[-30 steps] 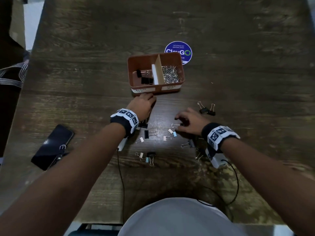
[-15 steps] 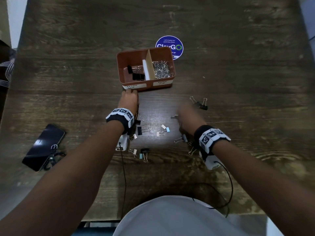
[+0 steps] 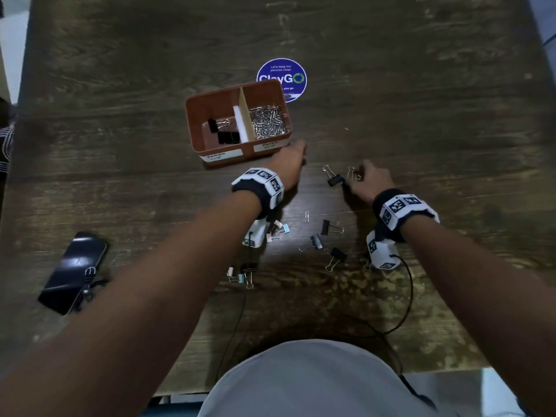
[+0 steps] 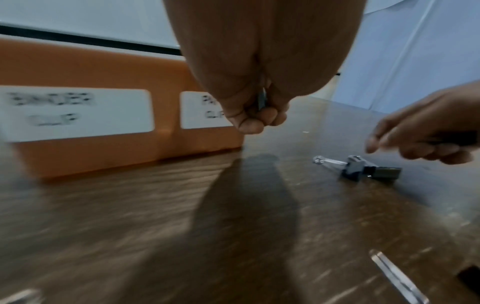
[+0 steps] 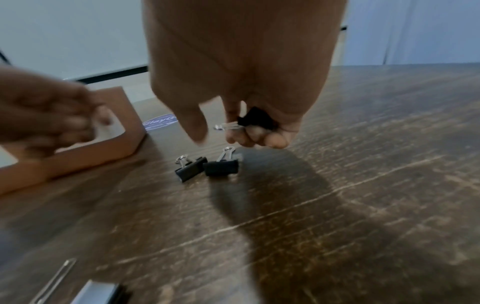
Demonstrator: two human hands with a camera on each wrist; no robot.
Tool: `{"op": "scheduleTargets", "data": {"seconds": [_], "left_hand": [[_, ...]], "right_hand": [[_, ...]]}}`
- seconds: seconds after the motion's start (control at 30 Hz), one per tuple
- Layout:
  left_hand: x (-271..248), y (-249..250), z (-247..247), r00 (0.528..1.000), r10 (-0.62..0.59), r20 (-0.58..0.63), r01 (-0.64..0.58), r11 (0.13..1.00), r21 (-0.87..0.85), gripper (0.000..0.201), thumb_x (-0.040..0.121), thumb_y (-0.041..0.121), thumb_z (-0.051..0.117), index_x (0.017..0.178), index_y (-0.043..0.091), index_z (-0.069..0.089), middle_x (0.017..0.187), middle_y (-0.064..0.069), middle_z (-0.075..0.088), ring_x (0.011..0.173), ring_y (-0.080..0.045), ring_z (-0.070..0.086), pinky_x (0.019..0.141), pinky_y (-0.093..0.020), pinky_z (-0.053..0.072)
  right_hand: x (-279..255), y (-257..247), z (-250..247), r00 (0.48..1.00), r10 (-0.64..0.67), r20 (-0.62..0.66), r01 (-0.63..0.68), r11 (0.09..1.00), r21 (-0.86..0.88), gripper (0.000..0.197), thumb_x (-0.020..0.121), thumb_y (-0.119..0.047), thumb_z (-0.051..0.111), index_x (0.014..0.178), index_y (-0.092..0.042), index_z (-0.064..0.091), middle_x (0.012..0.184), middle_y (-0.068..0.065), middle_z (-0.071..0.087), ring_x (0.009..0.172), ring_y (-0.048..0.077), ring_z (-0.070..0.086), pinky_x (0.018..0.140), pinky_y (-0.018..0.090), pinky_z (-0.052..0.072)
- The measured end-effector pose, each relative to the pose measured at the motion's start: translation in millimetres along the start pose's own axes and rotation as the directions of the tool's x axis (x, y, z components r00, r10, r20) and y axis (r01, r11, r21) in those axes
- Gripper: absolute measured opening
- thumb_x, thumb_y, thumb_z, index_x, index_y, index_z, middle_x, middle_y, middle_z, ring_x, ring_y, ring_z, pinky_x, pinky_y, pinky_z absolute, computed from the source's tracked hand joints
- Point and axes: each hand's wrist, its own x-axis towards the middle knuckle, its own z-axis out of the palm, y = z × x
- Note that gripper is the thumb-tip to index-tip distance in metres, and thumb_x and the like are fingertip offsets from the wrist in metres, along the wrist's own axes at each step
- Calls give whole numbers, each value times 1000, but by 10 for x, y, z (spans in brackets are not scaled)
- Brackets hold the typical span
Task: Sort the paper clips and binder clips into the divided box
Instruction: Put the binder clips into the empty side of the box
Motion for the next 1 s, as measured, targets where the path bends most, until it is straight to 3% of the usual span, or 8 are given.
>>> {"op": "scheduleTargets", "data": {"seconds": [0.13, 0.27, 0.43, 0.53, 0.67, 0.83, 0.9, 1.0], "left_hand": [[179, 384, 269, 991, 6, 131, -19, 995, 102, 27, 96, 27, 50, 121, 17, 47, 112, -11, 62, 96, -29, 61, 81, -40, 50], [204, 463, 623, 986, -23, 166, -14, 976, 217, 35, 87, 19, 55, 119, 23, 41, 117, -16, 58, 101, -38, 59, 84, -46, 52], [150, 511, 677, 985, -33, 167, -23, 946, 322, 32, 96, 14, 43, 126, 6, 41, 120, -24, 56, 102, -40, 59, 81, -44, 47], [63, 440, 465, 984, -50, 171, 10, 974, 227, 32, 95, 24, 51, 120, 5, 43, 114, -20, 62, 98, -38, 62, 76, -38, 47], [-202, 316, -73, 999, 2, 44, -5, 999, 53, 38, 97, 38, 53, 118, 8, 43, 103, -11, 62, 89, -26, 60, 78, -36, 49], [-541, -153, -878, 962, -101, -255, 63, 986, -152, 30, 94, 45, 55, 105, 20, 44, 89, 2, 60, 82, -20, 58, 74, -33, 40], [-547, -374, -1111, 942, -195, -274, 155, 975, -159, 29, 92, 45, 57, 102, 20, 46, 90, 0, 63, 81, -21, 59, 76, -34, 43], [-533, -586, -1399, 933, -279, -229, 263, 960, -101, 23, 91, 34, 64, 102, 15, 56, 98, -4, 64, 85, -18, 57, 73, -28, 42]], "right_hand": [[-27, -24, 119, 995, -80, 64, 92, 971, -222, 52, 88, -24, 65, 134, -14, 42, 130, 18, 49, 117, 34, 51, 96, 43, 44], [-69, 76, 240, 994, -93, 49, 103, 952, -290, 37, 92, -24, 59, 123, -11, 46, 126, 19, 48, 107, 36, 55, 88, 43, 47], [-121, 102, 231, 990, -141, -22, 137, 979, -154, 28, 98, -23, 49, 117, -4, 44, 120, 21, 50, 97, 33, 56, 82, 40, 46], [-93, -102, 142, 989, -133, -62, 134, 991, 14, 26, 100, -22, 44, 115, 0, 47, 116, 17, 54, 99, 28, 54, 82, 34, 43], [-99, -526, 2, 948, -262, -181, 292, 942, 168, 25, 102, -19, 39, 111, 2, 48, 110, 19, 56, 102, 29, 53, 77, 27, 32], [-217, -1181, -94, 799, -404, -445, 548, 794, 262, 21, 100, -13, 40, 111, 3, 50, 109, 18, 58, 98, 25, 53, 76, 24, 31], [-228, -1443, -86, 772, -471, -427, 595, 773, 223, 22, 99, -15, 44, 111, 2, 52, 110, 18, 59, 102, 27, 54, 82, 27, 36], [-230, -1873, -31, 781, -546, -302, 611, 767, 193, 24, 97, -19, 49, 114, -4, 57, 113, 13, 62, 105, 25, 57, 93, 36, 44]]}}
